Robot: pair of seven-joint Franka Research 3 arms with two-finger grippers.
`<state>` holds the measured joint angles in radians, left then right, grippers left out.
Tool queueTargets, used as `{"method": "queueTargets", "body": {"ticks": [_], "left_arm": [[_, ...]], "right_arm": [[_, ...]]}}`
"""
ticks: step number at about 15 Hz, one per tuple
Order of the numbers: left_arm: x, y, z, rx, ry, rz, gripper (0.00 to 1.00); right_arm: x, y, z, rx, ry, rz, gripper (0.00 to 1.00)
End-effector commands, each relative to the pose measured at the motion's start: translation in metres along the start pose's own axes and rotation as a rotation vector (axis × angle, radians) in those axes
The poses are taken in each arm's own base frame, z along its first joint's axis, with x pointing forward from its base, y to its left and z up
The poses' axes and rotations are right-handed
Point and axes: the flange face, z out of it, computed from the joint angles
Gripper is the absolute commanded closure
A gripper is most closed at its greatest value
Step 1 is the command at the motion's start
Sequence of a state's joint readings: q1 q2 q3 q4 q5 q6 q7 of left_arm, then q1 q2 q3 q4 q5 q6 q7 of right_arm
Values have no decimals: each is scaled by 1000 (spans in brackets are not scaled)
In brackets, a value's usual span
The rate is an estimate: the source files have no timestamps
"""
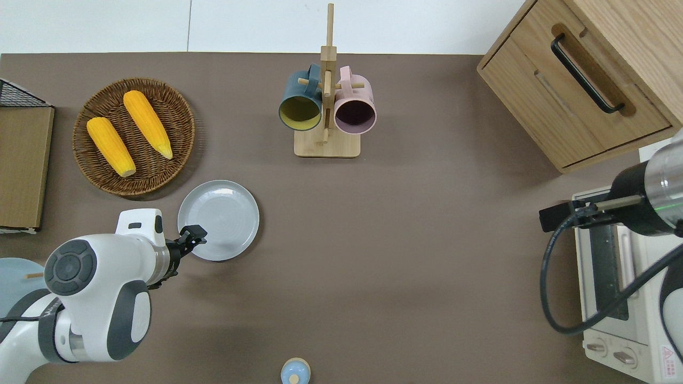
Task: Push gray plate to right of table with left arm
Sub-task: 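Push the gray plate with the left gripper away from the basket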
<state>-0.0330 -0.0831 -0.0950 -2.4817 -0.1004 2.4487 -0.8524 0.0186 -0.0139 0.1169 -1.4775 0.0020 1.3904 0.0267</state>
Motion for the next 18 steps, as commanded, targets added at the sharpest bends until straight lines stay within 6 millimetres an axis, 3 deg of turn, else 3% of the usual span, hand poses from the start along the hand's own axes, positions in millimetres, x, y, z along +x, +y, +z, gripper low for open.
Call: {"method": "queueTargets", "body": {"ticks": [1, 5, 10, 11, 15, 16, 18], "left_arm": [[4, -3, 20, -8, 9, -23, 15], [5, -2, 27, -7, 10, -23, 67], [5, -2, 32, -6, 9, -21, 293], [4, -1, 33, -6, 9, -19, 353], [3, 0, 39, -2, 6, -14, 920], [3, 0, 38, -4, 7, -16, 999], [2, 0, 39, -3, 7, -13, 1000]], "right_arm": [[-3, 2, -4, 10, -5, 6, 17], [-3, 1, -4, 10, -4, 4, 17], [-3, 1, -4, 10, -4, 4, 17], [-3, 2, -4, 10, -4, 7, 17], [-3, 1, -4, 10, -4, 4, 17], [-3, 2, -4, 10, -4, 6, 17], [-3, 2, -4, 10, -5, 6, 17]]}}
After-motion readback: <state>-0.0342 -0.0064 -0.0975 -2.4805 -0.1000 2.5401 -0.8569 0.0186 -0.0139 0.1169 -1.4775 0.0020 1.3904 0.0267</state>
